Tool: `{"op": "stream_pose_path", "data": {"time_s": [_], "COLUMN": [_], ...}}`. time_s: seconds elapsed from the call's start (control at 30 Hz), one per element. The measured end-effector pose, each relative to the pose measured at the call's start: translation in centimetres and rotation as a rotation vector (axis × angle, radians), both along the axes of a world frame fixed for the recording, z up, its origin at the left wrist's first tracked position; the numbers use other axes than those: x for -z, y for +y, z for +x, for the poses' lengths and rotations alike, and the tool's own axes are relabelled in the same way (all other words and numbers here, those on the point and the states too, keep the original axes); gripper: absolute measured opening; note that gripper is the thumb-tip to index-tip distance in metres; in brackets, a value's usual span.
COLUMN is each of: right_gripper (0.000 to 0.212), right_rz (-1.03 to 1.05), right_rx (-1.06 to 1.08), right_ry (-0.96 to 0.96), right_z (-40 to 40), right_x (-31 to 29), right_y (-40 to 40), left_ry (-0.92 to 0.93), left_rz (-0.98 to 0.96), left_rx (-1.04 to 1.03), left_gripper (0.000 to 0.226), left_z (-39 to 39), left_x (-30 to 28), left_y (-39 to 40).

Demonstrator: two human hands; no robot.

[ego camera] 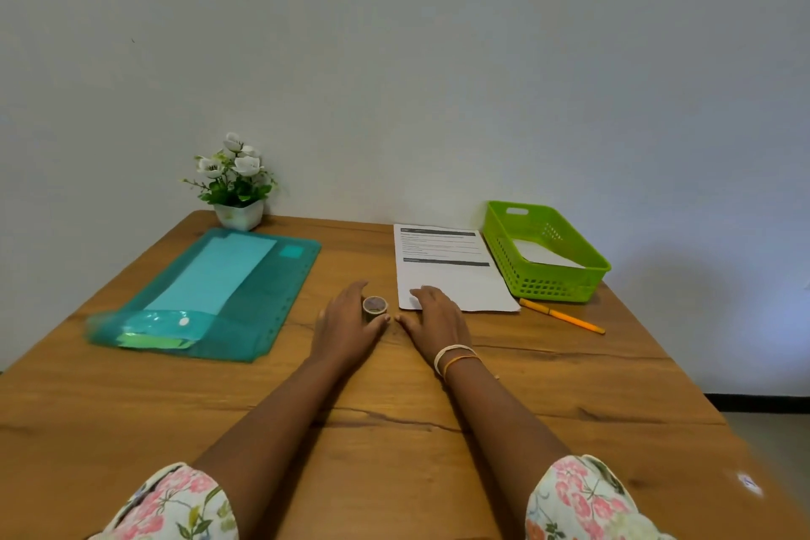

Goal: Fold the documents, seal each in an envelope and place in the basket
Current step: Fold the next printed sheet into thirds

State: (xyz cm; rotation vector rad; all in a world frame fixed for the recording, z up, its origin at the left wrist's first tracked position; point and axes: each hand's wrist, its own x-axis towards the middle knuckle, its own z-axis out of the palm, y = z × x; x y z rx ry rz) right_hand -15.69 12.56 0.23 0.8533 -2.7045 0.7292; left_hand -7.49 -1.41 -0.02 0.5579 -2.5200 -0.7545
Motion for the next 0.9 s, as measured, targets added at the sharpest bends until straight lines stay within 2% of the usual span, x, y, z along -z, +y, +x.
{"op": "stream_pose_path", "data": {"time_s": [0.1,0.2,0.37,0.47,0.53,0.6,0.7,0.8,0.9], "right_gripper": [0.047,0.033,0.023,0.014,0.008,0.008,0.009,0.016,0.022], "right_rz": [0.016,0.031,0.004,-0.156,-0.303,-0.46,-0.712,-0.832,-0.992], "right_rx": [0.017,0.058,0.102,0.141,0.181,0.245,0.346,0.359,0.284], "right_ry": [-0.008,0.08,0.131,0.069,0.009,-0.028,-0.139,-0.269,-0.316], "right_z": [-0.6,-0.5,0.3,0.7,1.0,1.4,2.5,3.0,3.6], "right_x": [-0.1,0.1,0.4,0.6,0.4,-0.1,-0.4,0.3,-0.5], "right_y": [-0.3,-0.6,-0.5,0.1,0.7,1.3,2.7,4.7,7.2], "left_ry": [0.031,0.088,0.095,0.051,0.063,0.121,0.255,0.331,0.37], "left_rz": [-0.02,0.031,0.112,0.114,0.103,0.071,0.071,0.259,0.591], "left_rx": [-0.003,-0.03,-0.12,-0.107,-0.115,-0.123,-0.09,-0.04,0.064], "left_gripper": [0.056,0.048,0.059,0.07,0.07,0.063,0.04,0.018,0.007], "left_z": [-0.2,-0.2,0.0,0.6,1.2,1.9,3.5,4.8,5.4], "left_x": [0.0,0.6,0.3,0.3,0.0,-0.4,-0.7,-0.7,-1.1], "left_y": [-0.4,-1.0,-1.0,-0.6,-0.4,-0.1,0.3,0.0,-0.2]}}
